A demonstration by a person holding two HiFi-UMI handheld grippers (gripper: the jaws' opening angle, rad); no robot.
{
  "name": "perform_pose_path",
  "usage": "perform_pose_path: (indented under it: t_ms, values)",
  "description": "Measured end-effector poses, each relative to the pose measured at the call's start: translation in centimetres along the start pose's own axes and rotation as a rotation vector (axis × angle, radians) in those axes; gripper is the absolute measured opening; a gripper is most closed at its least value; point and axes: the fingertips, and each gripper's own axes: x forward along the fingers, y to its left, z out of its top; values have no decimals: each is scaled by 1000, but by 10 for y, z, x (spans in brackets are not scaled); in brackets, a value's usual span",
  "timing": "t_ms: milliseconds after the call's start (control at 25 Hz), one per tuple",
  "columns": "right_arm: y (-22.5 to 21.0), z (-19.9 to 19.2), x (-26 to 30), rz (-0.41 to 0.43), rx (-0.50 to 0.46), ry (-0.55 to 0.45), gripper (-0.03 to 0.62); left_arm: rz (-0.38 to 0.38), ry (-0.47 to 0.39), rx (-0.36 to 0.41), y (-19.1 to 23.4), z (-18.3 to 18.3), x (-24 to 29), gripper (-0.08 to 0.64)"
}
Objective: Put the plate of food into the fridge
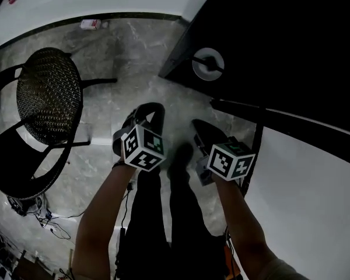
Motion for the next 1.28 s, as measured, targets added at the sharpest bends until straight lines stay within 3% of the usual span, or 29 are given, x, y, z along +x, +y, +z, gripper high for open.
perform_pose_path:
  t_ms: [120,360,440,720,880,1000,1280]
  values:
    - [11,8,-7,1,-44,15,32,11,-24,-28,3,11,-15,9]
    - [36,19,-6,35,-102,29,32,68,-48,48,20,21,-38,9]
    - [42,18,-3,48,-142,62,32,67,-69,41,25,25,-42,9]
    - [87,-9,10,79,-415,224,32,16,-91,10,21,21,-59,9]
    - [124,-21,13,105,-513,244,32,-42,-80,35,5,15,-71,9]
    - [140,-26,10,107,-543,223,32,-64,-83,35,-4,9,-83,9]
    - [140,-15,-10,67,-552,210,32,-32,-107,-9,13,10,-111,9]
